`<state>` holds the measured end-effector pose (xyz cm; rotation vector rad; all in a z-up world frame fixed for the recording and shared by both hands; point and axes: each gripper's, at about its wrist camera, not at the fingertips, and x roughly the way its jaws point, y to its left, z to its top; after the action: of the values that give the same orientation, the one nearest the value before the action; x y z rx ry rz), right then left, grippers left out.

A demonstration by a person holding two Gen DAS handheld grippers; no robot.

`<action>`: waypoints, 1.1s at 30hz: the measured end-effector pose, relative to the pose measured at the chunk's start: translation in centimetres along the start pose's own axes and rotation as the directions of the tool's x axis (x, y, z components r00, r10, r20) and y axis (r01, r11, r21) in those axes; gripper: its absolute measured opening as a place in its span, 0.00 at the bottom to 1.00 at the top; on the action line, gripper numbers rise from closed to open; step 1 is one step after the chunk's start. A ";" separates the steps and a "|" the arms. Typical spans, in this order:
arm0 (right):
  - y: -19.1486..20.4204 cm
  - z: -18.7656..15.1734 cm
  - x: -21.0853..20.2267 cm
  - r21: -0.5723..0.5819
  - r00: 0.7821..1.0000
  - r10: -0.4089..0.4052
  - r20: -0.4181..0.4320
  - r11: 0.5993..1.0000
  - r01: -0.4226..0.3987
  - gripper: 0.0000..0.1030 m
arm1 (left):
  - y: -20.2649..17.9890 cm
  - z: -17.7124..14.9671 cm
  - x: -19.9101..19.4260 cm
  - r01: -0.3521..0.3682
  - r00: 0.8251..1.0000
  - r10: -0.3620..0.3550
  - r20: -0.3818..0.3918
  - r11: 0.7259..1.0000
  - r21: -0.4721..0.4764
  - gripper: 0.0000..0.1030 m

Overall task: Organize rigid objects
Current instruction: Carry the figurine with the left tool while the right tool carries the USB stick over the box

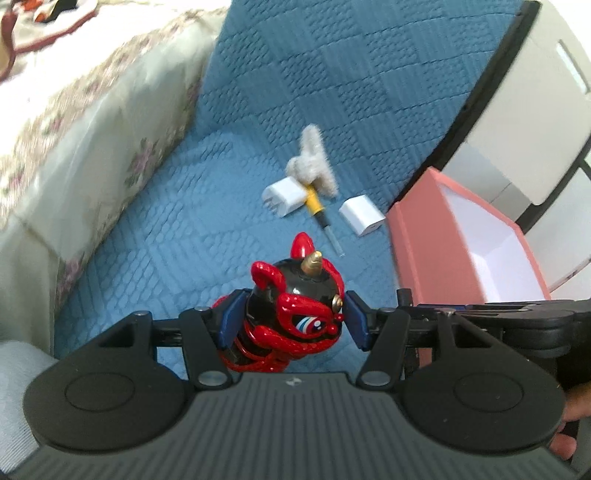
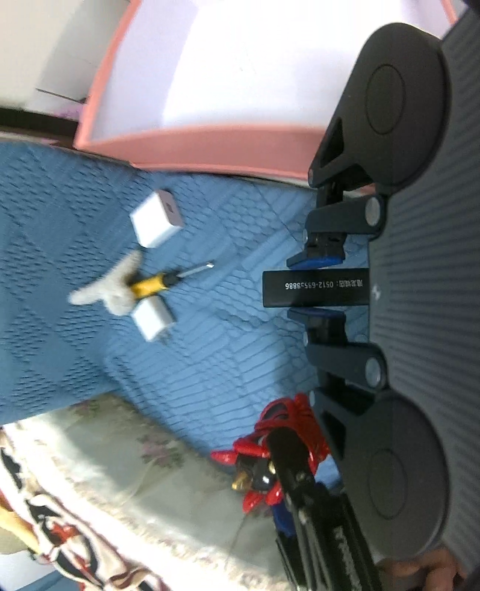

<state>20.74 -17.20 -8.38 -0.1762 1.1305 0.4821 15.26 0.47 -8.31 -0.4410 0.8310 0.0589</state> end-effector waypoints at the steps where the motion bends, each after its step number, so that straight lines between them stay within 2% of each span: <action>1: -0.3 0.2 -1.0 0.006 1.000 0.003 0.016 1.000 -0.003 0.24 | -0.7 0.4 -0.4 0.004 1.000 -0.004 0.006 1.000 0.009 0.62; 13: -4.8 3.3 -11.8 0.071 0.985 -0.031 0.172 0.997 0.019 0.24 | -10.8 5.1 -4.6 0.080 0.996 -0.084 0.039 0.992 0.103 0.62; 19: -8.2 4.1 -15.1 0.113 0.973 -0.055 0.224 0.993 0.030 0.24 | -16.5 6.5 -4.7 0.113 0.992 -0.122 0.043 0.979 0.173 0.62; 23: -11.1 3.6 -15.5 0.145 0.971 -0.078 0.227 0.988 0.045 0.24 | -19.2 6.4 -3.3 0.126 0.991 -0.132 0.024 0.974 0.186 0.62; 33: -18.1 0.1 -10.7 0.184 0.980 -0.152 0.131 0.975 0.127 0.24 | -23.8 2.8 4.7 0.118 0.991 -0.100 -0.093 0.970 0.214 0.62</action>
<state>25.42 -36.13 -0.65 -0.0661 1.0049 0.2640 25.61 -20.58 -1.59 -0.2815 0.8817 -0.1527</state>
